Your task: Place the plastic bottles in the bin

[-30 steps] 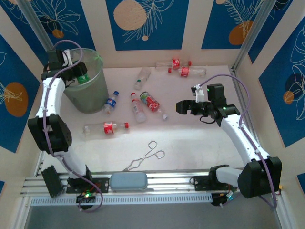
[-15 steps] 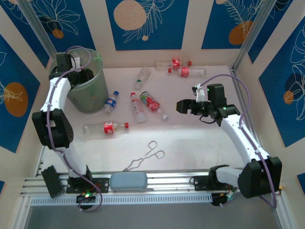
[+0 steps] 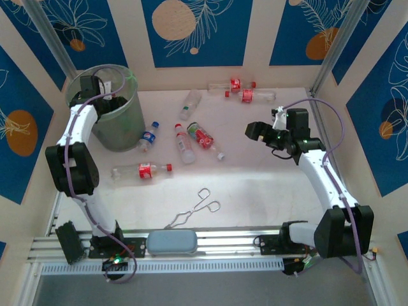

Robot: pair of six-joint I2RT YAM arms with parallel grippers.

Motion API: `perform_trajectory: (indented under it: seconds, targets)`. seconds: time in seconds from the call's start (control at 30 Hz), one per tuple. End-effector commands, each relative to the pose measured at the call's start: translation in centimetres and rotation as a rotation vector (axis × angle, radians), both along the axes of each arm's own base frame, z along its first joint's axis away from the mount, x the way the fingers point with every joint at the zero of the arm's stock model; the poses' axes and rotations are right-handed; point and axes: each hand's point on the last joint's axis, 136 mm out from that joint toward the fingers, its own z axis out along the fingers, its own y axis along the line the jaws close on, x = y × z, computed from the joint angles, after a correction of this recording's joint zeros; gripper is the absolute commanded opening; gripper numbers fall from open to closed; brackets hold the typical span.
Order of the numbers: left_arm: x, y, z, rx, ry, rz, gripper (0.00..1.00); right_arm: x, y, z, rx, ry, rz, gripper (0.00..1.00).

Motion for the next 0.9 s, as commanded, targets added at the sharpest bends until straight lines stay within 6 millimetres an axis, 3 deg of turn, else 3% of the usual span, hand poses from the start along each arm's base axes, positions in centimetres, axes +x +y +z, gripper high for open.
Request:
perform_trajectory:
  seconds: [0.0, 0.27, 0.53, 0.7, 0.87]
  targets:
    - [0.1, -1.0, 0.0, -0.006, -0.01, -0.042, 0.57, 1.5, -0.6, 2.1, 0.034, -0.036, -0.063, 0.88]
    - [-0.1, -1.0, 2.7, 0.003, -0.064, -0.041, 0.81, 4.5, -2.4, 1.5, 0.045, -0.036, -0.183, 0.88]
    - [-1.1, -0.3, 8.7, 0.062, -0.171, -0.011, 0.88, 10.8, -6.3, -0.4, 0.082, 0.012, -0.372, 0.84]
    - [-3.6, 1.2, 13.9, 0.163, -0.262, 0.054, 0.9, 15.1, -9.1, -2.6, 0.084, 0.047, -0.498, 0.83]
    - [-7.8, 1.9, 18.1, 0.188, -0.353, 0.14, 0.9, 19.3, -11.1, -5.8, 0.087, 0.129, -0.619, 0.83]
